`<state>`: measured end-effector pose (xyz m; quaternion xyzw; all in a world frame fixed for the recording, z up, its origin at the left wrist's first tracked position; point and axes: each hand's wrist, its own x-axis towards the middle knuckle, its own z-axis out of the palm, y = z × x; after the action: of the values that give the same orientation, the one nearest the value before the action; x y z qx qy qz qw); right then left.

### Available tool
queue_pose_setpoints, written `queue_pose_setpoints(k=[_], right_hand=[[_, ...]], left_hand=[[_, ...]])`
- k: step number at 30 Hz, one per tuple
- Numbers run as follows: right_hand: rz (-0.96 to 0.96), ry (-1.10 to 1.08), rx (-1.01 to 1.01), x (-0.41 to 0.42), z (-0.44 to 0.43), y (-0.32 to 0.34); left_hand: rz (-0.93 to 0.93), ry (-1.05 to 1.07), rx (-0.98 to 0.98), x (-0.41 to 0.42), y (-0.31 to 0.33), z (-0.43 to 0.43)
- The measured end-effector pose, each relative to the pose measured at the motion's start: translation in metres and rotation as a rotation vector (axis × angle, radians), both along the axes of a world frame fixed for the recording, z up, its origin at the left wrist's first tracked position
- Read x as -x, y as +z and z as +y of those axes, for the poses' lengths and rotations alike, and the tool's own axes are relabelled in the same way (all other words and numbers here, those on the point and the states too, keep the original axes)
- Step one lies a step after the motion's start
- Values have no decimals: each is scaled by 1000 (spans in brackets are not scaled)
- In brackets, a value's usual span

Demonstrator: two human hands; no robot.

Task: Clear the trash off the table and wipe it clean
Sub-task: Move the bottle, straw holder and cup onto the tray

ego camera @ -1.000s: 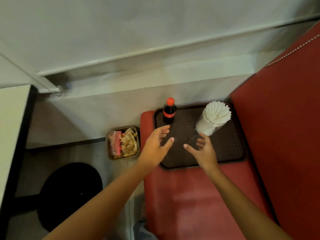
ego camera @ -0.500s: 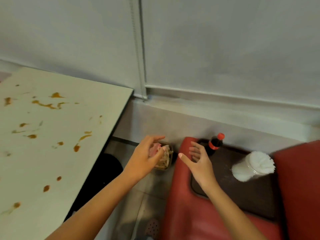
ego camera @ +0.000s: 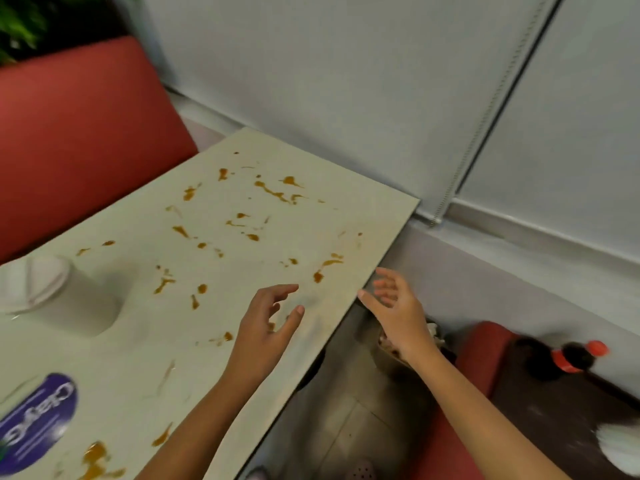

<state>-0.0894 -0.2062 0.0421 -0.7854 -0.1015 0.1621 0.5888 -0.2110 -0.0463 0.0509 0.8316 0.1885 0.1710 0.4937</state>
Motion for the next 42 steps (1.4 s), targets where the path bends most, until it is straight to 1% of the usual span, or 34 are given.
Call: queue_pose_setpoints(k=[4,12,14,18,20,22,26,32,35,42], right_hand=[[-2,116,-18,29,59,2],[-8,345,26,94,164,5],[-11,385,36,107,187,5],[-49,462,72,124,225,5],[-65,494,94,129,237,3],[-78,513,108,132,251,0],[-85,554,147,138,277,-8],[-175,619,254,144,323,-20],[-181,632,250,147,346,-25],[-165,703,127,155,376,-41]], left_hand=[[17,89,-41,41,6,45],[-16,289,-86,128,12,115],[-37,385,-90,147,12,127],[-83,651,-47,172,9,161],[-78,729,-22,177,6,180],[-44,759,33,180,2,202],[8,707,139,174,-8,236],[68,510,310,158,-14,274],[107,432,305,153,-18,289],[132,318,268,149,-19,307]])
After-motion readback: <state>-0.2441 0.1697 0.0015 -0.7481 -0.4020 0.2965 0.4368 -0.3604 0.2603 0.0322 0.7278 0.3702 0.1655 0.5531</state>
